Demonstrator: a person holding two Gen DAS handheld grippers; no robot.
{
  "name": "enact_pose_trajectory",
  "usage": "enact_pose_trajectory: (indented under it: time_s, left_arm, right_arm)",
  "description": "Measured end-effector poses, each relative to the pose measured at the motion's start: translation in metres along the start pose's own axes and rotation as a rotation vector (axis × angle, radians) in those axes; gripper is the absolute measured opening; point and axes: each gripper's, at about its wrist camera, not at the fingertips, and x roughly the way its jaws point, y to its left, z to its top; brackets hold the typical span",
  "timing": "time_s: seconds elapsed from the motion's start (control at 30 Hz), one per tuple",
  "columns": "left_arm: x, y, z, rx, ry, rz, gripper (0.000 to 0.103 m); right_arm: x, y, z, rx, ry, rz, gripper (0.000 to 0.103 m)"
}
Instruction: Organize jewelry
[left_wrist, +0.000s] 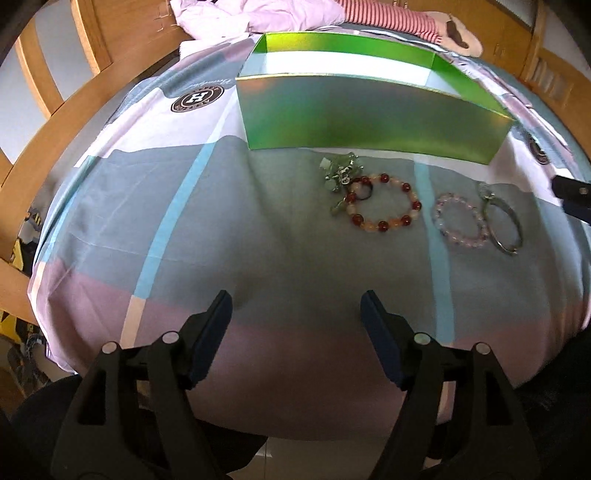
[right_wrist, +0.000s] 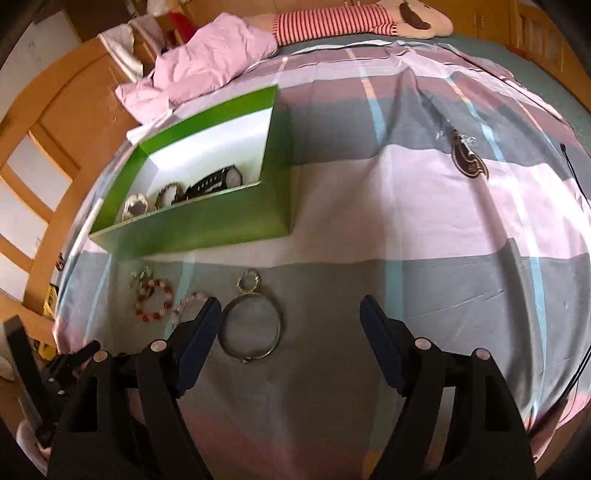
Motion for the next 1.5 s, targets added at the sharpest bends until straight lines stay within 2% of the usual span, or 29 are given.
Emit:
enact_pose_trajectory:
  time_s: [0.07,0.2,0.3,0.37,0.5,0.6,0.7,0.83,0.9,0.97,1.03,1.07,1.1,1.13,1.17,1.2,1.27,1.3,1.4,1.5]
  left_arm:
    - [0.006,-0.006,0.002,-0.014,0.007,0.007,0.076]
    - [0.008,-0.017,0.0,-0.053,-0.011,0.01,0.081]
    - [0.007,-0.024,-0.003,-0.049,-0.025,0.039,0.081]
    - [0.006,-0.027,0.0,-0.044,-0.011,0.045,0.081]
    - [0.002,-0.038,0.024,-0.057,-0.011,-0.026,0.081]
    - [0.002,-0.056,0.04,-0.009,-0.012,-0.048,0.081]
    - [0.002,-0.07,0.05,0.09,-0.015,-0.056,0.081]
    - [-0.001,-0.073,0.064,0.181,0.023,-0.064,0.081]
    - [-0.002,-0.071,0.077,0.217,0.036,-0.068,0.081]
    - [0.0,-0.065,0.092,0.242,0.053,-0.066,0.081]
    - [0.003,-0.057,0.103,0.252,0.063,-0.081,0.081]
    - [0.006,-0.052,0.108,0.242,0.073,-0.081,0.081]
    - [0.01,-0.046,0.109,0.222,0.087,-0.08,0.081]
    - [0.014,-0.041,0.108,0.2,0.104,-0.096,0.081]
    - [0.017,-0.034,0.104,0.175,0.13,-0.13,0.081]
    - [0.019,-0.03,0.1,0.155,0.153,-0.149,0.081]
    - [0.021,-0.029,0.092,0.15,0.167,-0.196,0.081]
    - [0.023,-0.032,0.088,0.171,0.171,-0.197,0.081]
    - [0.033,-0.037,0.084,0.202,0.179,-0.172,0.081]
    - [0.039,-0.034,0.086,0.19,0.186,-0.18,0.078]
  right_arm:
    - [-0.001,-0.007,0.0,0.036,0.009,0.017,0.081]
    - [-0.001,-0.012,0.001,0.075,0.021,0.045,0.081]
    - [-0.002,-0.003,0.0,0.027,0.022,0.045,0.081]
    - [-0.003,0.006,-0.002,-0.029,0.016,0.008,0.081]
    - [0.0,0.014,-0.007,-0.094,0.021,-0.023,0.081]
    - [0.003,0.021,-0.009,-0.156,0.038,-0.055,0.081]
    - [0.008,0.015,-0.009,-0.15,0.068,-0.052,0.081]
    - [0.017,0.01,0.009,-0.151,0.166,-0.072,0.081]
    - [0.014,0.026,0.027,-0.243,0.162,-0.125,0.081]
    - [0.008,0.055,0.039,-0.409,0.137,-0.141,0.081]
    - [0.009,0.078,0.039,-0.564,0.124,-0.101,0.081]
    - [0.012,0.08,0.037,-0.58,0.125,-0.078,0.081]
    - [0.016,0.079,0.035,-0.567,0.128,-0.056,0.081]
    - [0.031,0.068,0.021,-0.512,0.2,-0.039,0.081]
    - [0.035,0.067,0.012,-0.525,0.237,-0.073,0.081]
    - [0.036,0.069,0.003,-0.572,0.24,-0.089,0.081]
    - [0.037,0.07,-0.001,-0.596,0.238,-0.05,0.081]
    - [0.042,0.068,-0.002,-0.585,0.247,-0.02,0.081]
    - [0.063,0.064,-0.001,-0.548,0.29,-0.057,0.081]
    - [0.068,0.064,0.005,-0.521,0.298,-0.033,0.081]
